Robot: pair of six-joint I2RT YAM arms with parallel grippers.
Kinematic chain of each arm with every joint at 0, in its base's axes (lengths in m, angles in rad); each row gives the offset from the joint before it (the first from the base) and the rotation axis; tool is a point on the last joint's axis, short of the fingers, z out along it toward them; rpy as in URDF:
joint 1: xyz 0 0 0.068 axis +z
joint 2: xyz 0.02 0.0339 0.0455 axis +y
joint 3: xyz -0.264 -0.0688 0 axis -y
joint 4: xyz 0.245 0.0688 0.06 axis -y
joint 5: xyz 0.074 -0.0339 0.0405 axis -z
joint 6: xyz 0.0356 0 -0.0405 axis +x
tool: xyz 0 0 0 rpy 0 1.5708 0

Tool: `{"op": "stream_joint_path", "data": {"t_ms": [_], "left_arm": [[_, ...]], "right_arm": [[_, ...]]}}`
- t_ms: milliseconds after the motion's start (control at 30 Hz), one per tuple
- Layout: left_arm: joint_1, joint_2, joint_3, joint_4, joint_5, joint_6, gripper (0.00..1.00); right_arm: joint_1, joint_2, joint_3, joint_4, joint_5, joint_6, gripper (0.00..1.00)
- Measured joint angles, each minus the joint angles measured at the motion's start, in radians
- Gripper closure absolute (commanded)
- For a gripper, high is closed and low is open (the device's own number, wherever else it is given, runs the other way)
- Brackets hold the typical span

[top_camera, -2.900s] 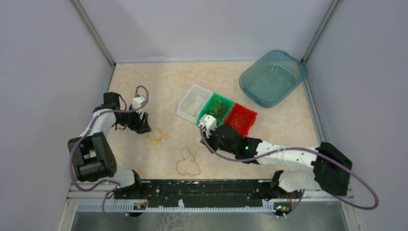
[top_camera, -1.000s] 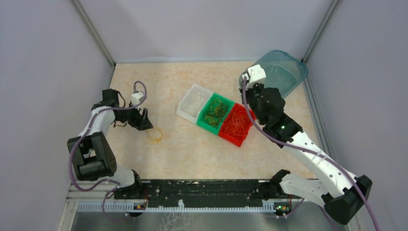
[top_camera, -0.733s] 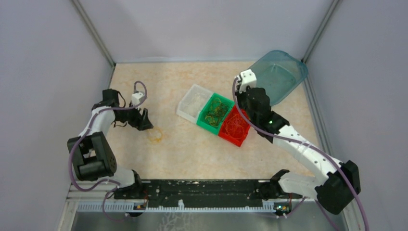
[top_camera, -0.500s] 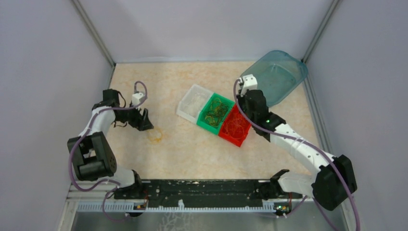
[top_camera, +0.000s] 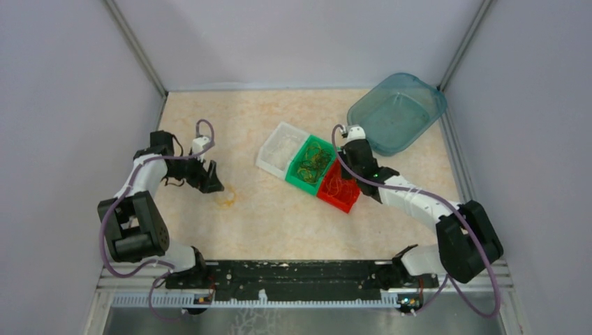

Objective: Untangle the cables
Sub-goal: Place the cable in the bin, then untie the cable.

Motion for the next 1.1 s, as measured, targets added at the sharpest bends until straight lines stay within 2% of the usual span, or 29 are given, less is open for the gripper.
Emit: {"op": "stream_joint_path", "data": {"t_ms": [33, 67, 100, 133, 167, 233, 433, 533, 667, 867, 1100], "left_arm": [[0.000, 0.000, 0.000, 0.001, -0.003, 0.000, 0.15], [0.000, 0.000, 0.000, 0.002, -0.006, 0.000, 0.17], [0.000, 0.002, 0.000, 0.005, -0.011, 0.000, 0.18], [-0.001, 0.003, 0.000, 0.008, -0.014, -0.001, 0.18], [-0.001, 0.007, 0.000, 0.014, -0.019, -0.003, 0.18], [-0.006, 0.019, 0.000, 0.035, -0.028, -0.006, 0.20], [-0.063, 0.074, -0.002, 0.111, -0.074, -0.038, 0.26], [-0.090, 0.098, -0.016, 0.157, -0.109, -0.053, 0.40], [-0.119, 0.109, -0.043, 0.190, -0.157, -0.066, 0.66], [-0.164, 0.109, -0.046, 0.194, -0.187, -0.063, 0.98], [-0.216, 0.104, 0.025, 0.090, -0.158, -0.071, 1.00]], "right_arm": [[0.000, 0.009, -0.010, -0.001, -0.006, 0.010, 1.00], [0.000, 0.014, -0.017, -0.002, -0.009, 0.021, 0.92], [0.000, 0.017, -0.024, -0.003, -0.011, 0.029, 0.74], [0.000, 0.017, -0.031, -0.003, -0.011, 0.039, 0.61], [0.000, 0.015, -0.034, -0.005, -0.010, 0.047, 0.54], [-0.001, -0.002, -0.035, -0.012, -0.010, 0.056, 0.47], [-0.001, -0.129, 0.019, -0.075, -0.016, 0.052, 0.37], [-0.001, -0.177, 0.085, -0.100, -0.024, 0.050, 0.35], [-0.001, -0.250, 0.124, -0.125, -0.036, 0.050, 0.34], [-0.001, -0.308, 0.160, -0.158, -0.075, 0.050, 0.32], [0.004, -0.317, 0.175, -0.146, -0.151, 0.053, 0.23]]}}
